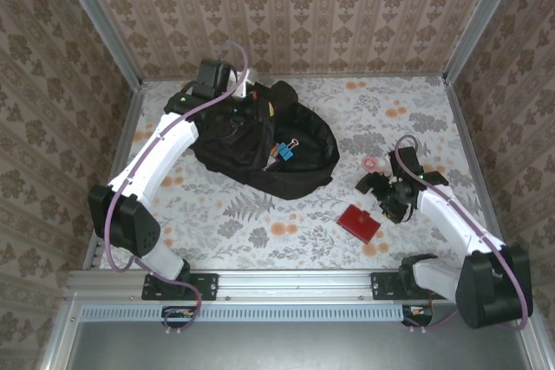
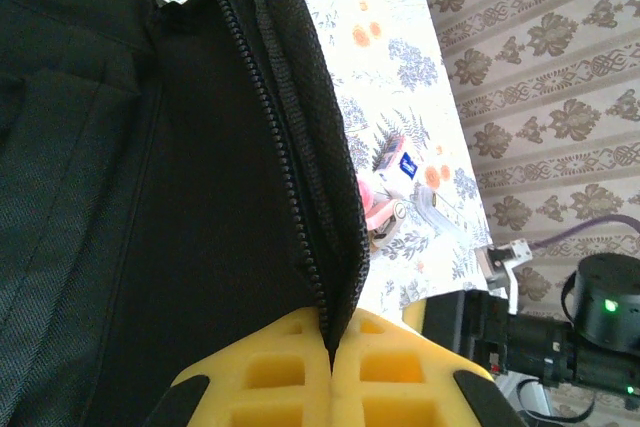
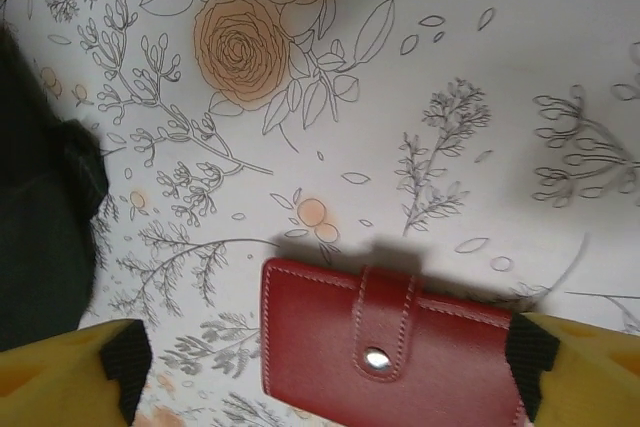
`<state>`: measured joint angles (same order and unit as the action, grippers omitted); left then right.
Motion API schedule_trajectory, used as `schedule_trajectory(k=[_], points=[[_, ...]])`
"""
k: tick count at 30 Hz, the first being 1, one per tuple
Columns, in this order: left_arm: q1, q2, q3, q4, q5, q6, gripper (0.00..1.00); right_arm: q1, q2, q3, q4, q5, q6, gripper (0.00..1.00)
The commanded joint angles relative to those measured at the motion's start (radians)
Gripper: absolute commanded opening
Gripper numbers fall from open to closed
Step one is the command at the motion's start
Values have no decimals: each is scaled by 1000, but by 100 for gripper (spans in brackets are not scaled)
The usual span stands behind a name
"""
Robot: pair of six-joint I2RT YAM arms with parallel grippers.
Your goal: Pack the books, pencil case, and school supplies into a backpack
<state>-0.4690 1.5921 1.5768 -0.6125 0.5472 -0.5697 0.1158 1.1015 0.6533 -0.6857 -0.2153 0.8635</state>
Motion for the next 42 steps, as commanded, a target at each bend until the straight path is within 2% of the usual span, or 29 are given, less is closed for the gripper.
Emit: schedule_trajectory(k=[1, 3, 5, 10, 18, 32, 42], points=[[6, -48, 2, 48, 37, -13, 0, -4, -59, -66, -116, 22, -21, 86], [6, -50, 1, 48, 37, -12, 0, -4, -95, -99, -124, 2, -1, 80], [6, -51, 1, 46, 35, -9, 0, -4, -124, -131, -127, -23, 16, 79], [6, -51, 3, 46, 34, -9, 0, -4, -155, -199, -68, -105, 44, 80], [6, -54, 3, 43, 29, -5, 0, -2, -94, -267, 139, -225, 81, 78], [6, -51, 2, 44, 34, -7, 0, -2, -150, -298, 189, -258, 94, 45], [6, -45, -1, 48, 34, -9, 0, -2, -140, -396, 382, -311, 142, 36]])
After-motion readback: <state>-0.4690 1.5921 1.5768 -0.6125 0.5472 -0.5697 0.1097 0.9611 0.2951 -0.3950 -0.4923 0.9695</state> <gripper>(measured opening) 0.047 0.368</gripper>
